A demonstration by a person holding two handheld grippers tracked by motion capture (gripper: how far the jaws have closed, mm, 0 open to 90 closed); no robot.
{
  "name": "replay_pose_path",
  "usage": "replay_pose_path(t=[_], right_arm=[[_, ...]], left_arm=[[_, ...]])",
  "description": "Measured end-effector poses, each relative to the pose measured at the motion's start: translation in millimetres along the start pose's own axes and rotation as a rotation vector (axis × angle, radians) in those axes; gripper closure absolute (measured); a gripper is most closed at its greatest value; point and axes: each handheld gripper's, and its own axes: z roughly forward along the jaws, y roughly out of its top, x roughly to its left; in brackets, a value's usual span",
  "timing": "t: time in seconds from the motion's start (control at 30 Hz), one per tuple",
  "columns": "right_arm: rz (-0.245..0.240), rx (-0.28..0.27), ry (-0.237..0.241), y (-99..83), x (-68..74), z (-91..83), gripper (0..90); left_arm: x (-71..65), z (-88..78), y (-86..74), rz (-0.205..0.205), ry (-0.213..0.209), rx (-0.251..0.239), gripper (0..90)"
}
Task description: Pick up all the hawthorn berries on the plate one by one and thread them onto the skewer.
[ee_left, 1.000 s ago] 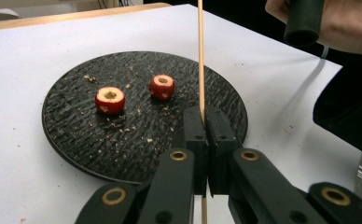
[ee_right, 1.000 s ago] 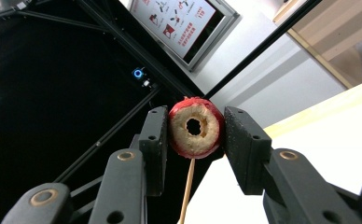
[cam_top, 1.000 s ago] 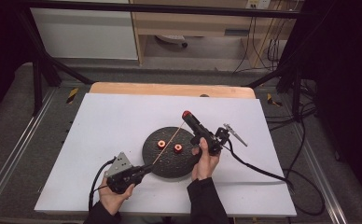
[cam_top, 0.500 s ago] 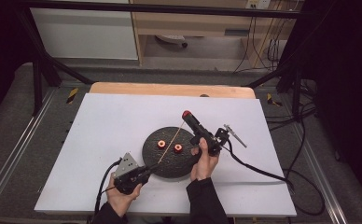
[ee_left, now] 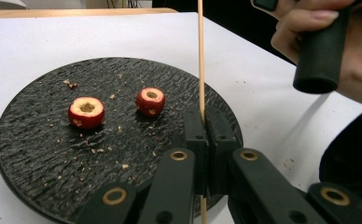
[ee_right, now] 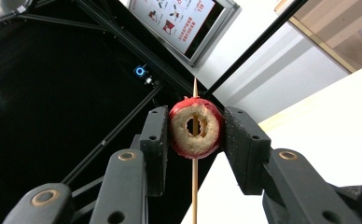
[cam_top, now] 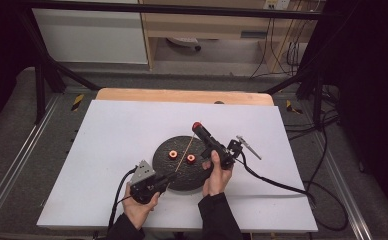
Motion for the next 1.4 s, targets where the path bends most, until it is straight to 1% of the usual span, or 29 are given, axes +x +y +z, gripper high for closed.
replay_pose_path(t=[0.13,0.23,0.27,0.33,0.4,0.5,0.6,0.83,0.9,1.0,1.3,1.4], right_arm=[[-0.010,0.008,-0.002,-0.7,0.4,-0.8,62.2],[-0.011,0.015,-0.001,-2.0,0.1,-1.0,62.2],[-0.014,0.019,0.000,-2.1,0.5,-1.7,62.2],[-0.024,0.026,0.001,-2.2,1.1,-2.5,62.2],[-0.031,0.036,0.000,-3.2,1.3,-3.3,62.2],[-0.034,0.048,-0.001,-5.8,0.9,-3.7,62.2],[-0.049,0.062,-0.007,-8.8,-0.1,-4.4,62.2],[-0.084,0.102,-0.013,-13.7,0.1,-7.0,62.2],[-0.096,0.107,-0.015,-15.3,-0.1,-7.9,62.2],[-0.115,0.123,-0.018,-17.3,-0.1,-9.2,62.2],[-0.136,0.164,-0.029,-22.7,0.0,-11.7,62.1],[-0.151,0.176,-0.035,-22.7,-0.1,-12.2,61.8]], left_arm=[[0.5,3.7,6.0,-0.004,-0.005,-0.003,88.6],[-0.7,6.9,12.8,0.008,-0.001,-0.003,88.6],[-0.6,7.7,14.1,0.005,-0.004,-0.001,88.7],[0.2,9.8,17.7,0.011,0.000,0.000,88.7],[0.9,12.1,21.6,0.003,-0.003,-0.001,88.7],[1.1,16.6,28.1,0.004,0.001,0.001,88.7],[2.3,21.0,34.1,-0.005,-0.002,0.004,88.7],[4.1,28.2,44.5,-0.004,-0.002,0.004,88.7],[4.2,30.1,46.1,0.002,0.000,0.007,88.7],[5.8,31.3,48.4,-0.002,-0.005,0.010,88.7],[7.3,33.6,49.2,0.000,-0.010,0.019,88.7],[7.9,33.6,47.9,0.009,-0.015,0.021,88.7]])
